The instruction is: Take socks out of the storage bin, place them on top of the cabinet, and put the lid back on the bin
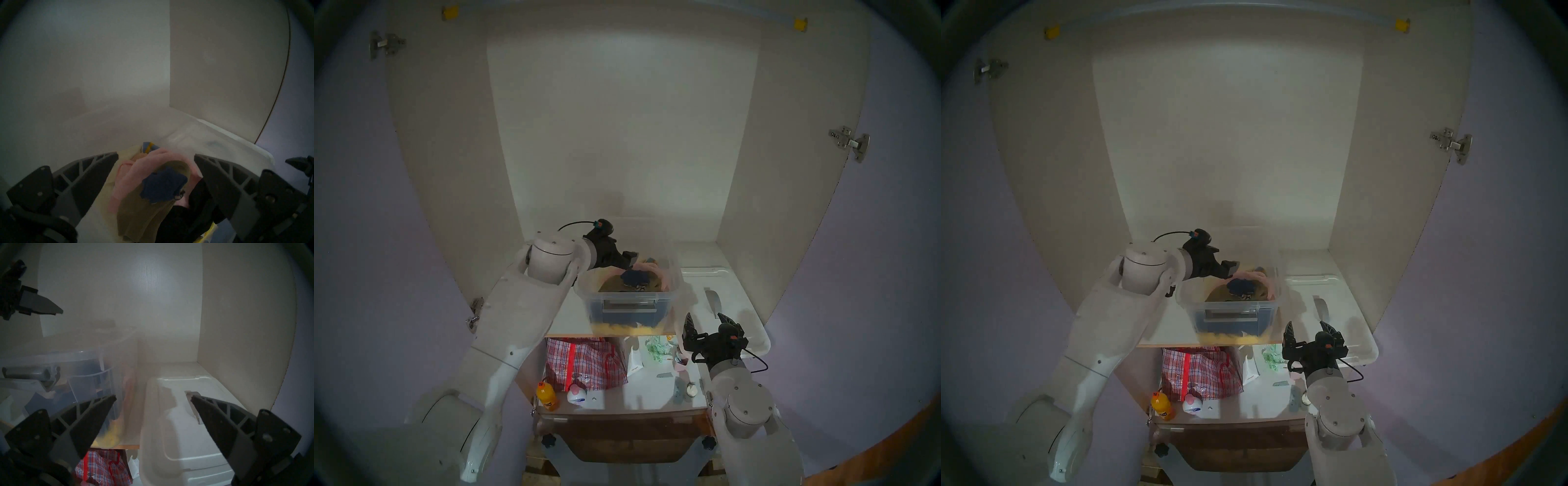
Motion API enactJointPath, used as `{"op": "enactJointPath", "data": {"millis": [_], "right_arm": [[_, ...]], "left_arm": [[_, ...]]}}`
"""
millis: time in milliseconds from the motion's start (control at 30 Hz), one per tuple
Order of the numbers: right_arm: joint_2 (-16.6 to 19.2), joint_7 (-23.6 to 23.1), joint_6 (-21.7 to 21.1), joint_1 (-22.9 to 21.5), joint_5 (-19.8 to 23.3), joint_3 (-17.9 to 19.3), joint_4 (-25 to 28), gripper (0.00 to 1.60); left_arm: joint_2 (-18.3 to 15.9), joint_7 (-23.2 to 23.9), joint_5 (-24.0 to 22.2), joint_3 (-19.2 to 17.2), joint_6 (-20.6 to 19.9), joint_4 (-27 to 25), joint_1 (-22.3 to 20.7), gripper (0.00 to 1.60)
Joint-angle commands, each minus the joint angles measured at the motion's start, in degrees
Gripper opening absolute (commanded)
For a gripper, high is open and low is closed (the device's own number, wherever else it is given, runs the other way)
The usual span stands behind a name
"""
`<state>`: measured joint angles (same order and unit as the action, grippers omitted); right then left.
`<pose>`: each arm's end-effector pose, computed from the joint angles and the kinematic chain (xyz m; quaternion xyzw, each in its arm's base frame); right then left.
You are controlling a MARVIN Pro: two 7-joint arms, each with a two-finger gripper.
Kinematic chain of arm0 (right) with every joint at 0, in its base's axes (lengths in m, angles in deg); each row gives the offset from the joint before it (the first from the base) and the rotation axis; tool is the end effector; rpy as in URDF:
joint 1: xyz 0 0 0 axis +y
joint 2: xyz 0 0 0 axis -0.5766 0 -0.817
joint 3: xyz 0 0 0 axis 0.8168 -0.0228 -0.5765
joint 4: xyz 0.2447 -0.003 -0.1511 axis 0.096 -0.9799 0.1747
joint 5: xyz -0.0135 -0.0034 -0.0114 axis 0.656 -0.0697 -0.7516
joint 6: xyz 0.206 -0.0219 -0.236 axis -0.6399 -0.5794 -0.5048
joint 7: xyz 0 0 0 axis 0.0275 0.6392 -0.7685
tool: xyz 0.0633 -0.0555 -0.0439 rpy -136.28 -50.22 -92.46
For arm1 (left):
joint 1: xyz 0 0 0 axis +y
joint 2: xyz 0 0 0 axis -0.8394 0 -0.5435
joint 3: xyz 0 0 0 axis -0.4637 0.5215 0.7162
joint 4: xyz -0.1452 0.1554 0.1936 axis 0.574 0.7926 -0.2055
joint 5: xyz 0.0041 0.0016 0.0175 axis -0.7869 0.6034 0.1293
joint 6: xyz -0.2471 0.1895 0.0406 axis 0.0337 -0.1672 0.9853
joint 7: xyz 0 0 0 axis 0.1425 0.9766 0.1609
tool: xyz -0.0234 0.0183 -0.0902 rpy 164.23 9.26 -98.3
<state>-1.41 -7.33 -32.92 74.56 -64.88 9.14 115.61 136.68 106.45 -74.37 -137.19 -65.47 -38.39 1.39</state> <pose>0.3220 0.0155 -0.3505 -0.7522 -0.0002 -0.6588 0.0134 0.5251 -0.0882 -0.2154 0.7884 -0.3197 0.5068 0.1394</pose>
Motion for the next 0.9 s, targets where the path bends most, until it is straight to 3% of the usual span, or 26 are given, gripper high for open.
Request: {"op": "enactJointPath", "data": {"millis": [0, 33, 67, 167, 233, 267, 333, 367, 633, 867], "right_arm": [[0.0, 0.0, 0.4, -0.6, 0.0, 0.0, 1.3, 1.60], [0.0, 0.0, 0.4, -0.6, 0.0, 0.0, 1.3, 1.60], [0.0, 0.0, 0.4, -0.6, 0.0, 0.0, 1.3, 1.60], [0.0, 0.0, 0.4, -0.6, 0.0, 0.0, 1.2, 1.60], [0.0, 0.0, 0.4, -0.6, 0.0, 0.0, 1.2, 1.60], [0.0, 0.0, 0.4, -0.6, 0.0, 0.0, 1.2, 1.60], [0.0, 0.0, 0.4, -0.6, 0.0, 0.0, 1.2, 1.60], [0.0, 0.0, 0.4, -0.6, 0.0, 0.0, 1.2, 1.60], [0.0, 0.0, 0.4, -0.6, 0.0, 0.0, 1.3, 1.60], [0.0, 0.0, 0.4, -0.5, 0.0, 0.0, 1.4, 1.60]], "left_arm": [[1.7, 2.5, 3.8, 2.0, -0.7, 1.7, -7.1, 1.60], [2.0, 2.8, 4.6, 3.0, -0.7, 3.3, -8.3, 1.60], [1.9, 3.9, 4.3, 5.5, -1.2, 7.3, -12.5, 1.60], [3.2, 3.7, 5.5, 4.8, -1.0, 7.1, -11.2, 1.60], [4.3, 4.6, 6.3, 5.7, -1.1, 10.2, -13.4, 1.60], [4.6, 5.6, 6.4, 8.4, -2.0, 15.0, -18.1, 1.60], [5.4, 5.1, 7.5, 6.8, -1.6, 14.1, -16.2, 1.60], [5.9, 5.9, 8.6, 8.0, -2.1, 16.9, -18.5, 1.60], [7.5, 8.7, 12.1, 10.4, -2.1, 27.4, -25.5, 1.60], [8.4, 11.8, 12.8, 14.7, 1.7, 36.6, -31.9, 1.60]]}}
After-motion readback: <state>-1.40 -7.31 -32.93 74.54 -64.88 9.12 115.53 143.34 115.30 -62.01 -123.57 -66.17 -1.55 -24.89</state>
